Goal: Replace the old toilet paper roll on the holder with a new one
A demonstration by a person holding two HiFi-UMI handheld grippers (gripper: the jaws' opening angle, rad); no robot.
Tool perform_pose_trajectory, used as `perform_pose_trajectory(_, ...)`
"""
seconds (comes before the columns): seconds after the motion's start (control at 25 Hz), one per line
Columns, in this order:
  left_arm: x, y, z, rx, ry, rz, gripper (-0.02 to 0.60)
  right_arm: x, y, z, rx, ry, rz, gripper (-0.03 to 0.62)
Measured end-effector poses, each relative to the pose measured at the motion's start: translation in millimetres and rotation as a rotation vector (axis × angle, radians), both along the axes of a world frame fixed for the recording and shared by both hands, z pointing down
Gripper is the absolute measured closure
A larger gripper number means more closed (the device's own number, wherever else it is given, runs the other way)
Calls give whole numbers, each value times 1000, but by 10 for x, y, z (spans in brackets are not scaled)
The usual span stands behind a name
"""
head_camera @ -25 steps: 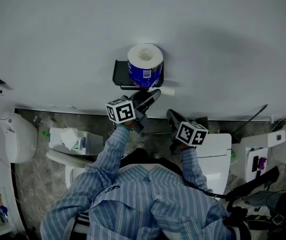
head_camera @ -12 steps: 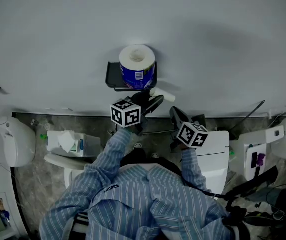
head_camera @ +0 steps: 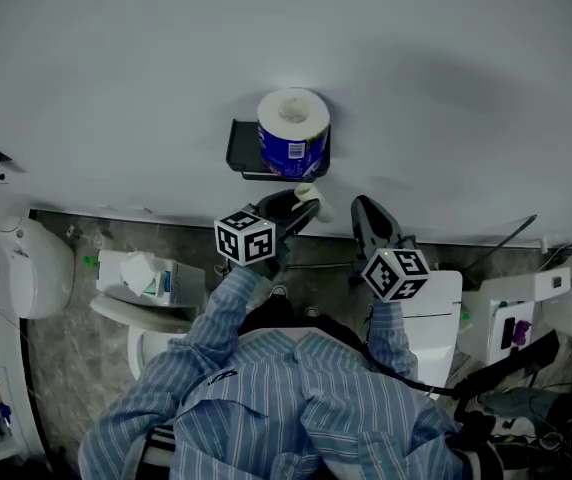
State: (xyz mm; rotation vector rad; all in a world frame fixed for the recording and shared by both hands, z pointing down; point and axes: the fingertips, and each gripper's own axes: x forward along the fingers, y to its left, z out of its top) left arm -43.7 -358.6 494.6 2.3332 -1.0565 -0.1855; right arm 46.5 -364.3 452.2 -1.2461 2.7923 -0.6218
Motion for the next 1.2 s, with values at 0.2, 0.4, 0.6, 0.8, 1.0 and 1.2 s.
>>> perform_pose_trajectory(0.2, -57, 18, 1, 0, 18, -15, 410, -38, -45, -149, 23, -44, -21, 580)
perform_pose_trajectory(0.4, -80, 131, 38, -12, 19, -13, 410, -187, 18, -404, 107, -28, -121, 579)
perform_pose_trajectory(0.6, -176, 274, 116, -30, 7, -34, 410, -368, 62, -645, 155, -18, -193, 433)
perform_pose_trajectory(0.8, -368, 395, 132, -36, 11, -86, 410, -654, 110, -935, 242, 45, -259, 318)
perform_pose_trajectory(1.0, -554, 501, 128, -38, 24, -144, 410, -964, 92, -1197, 321, 138, -293, 236)
perform_pose_trajectory(1.2, -692, 620, 117, -35, 36, -186, 410, -1177, 44, -1279, 347, 222, -282, 203)
